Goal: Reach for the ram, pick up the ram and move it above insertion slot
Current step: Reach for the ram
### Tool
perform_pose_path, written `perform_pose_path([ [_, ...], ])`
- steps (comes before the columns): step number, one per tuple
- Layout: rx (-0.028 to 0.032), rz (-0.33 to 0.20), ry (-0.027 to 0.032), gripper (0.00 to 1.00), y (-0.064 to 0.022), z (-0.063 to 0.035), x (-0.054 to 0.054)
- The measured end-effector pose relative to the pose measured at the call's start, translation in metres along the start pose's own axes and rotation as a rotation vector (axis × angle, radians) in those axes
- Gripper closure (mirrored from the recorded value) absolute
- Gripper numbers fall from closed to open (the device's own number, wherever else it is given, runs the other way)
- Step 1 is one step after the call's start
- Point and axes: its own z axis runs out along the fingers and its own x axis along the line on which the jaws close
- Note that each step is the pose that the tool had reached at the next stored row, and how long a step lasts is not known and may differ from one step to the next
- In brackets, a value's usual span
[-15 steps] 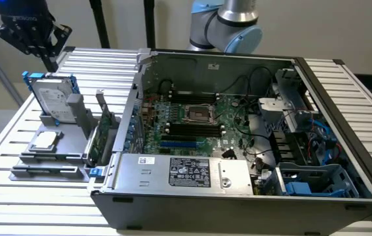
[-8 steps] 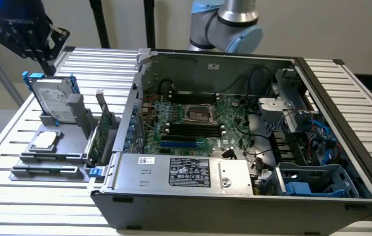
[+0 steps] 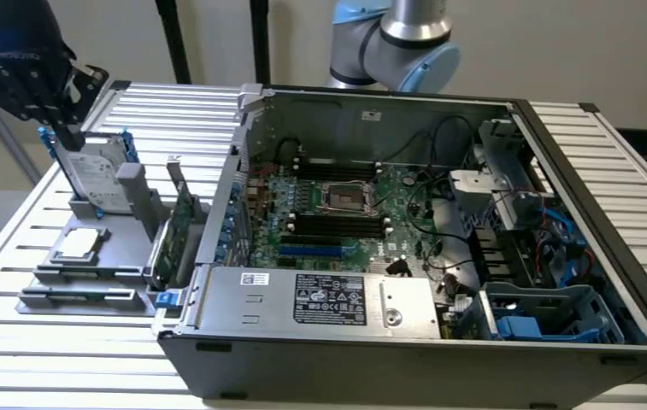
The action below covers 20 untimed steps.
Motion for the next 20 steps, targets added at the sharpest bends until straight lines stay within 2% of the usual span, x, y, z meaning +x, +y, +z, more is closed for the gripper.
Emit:
perform_pose_path([
  [8, 0.0023, 0.0, 0.0006, 0.89, -0.0363, 0.0014, 0.001],
  [13, 0.0049, 0.0, 0.0023, 0.89, -0.0557, 0.0029, 0.001],
  [15, 0.0064, 0.0, 0.0025, 0.89, -0.0597, 0.0042, 0.001],
  [17, 0.0091, 0.0, 0.0025, 0.89, -0.06, 0.0067, 0.003],
  [20, 0.0099, -0.012, 0.0031, 0.89, -0.0601, 0.0087, 0.005],
])
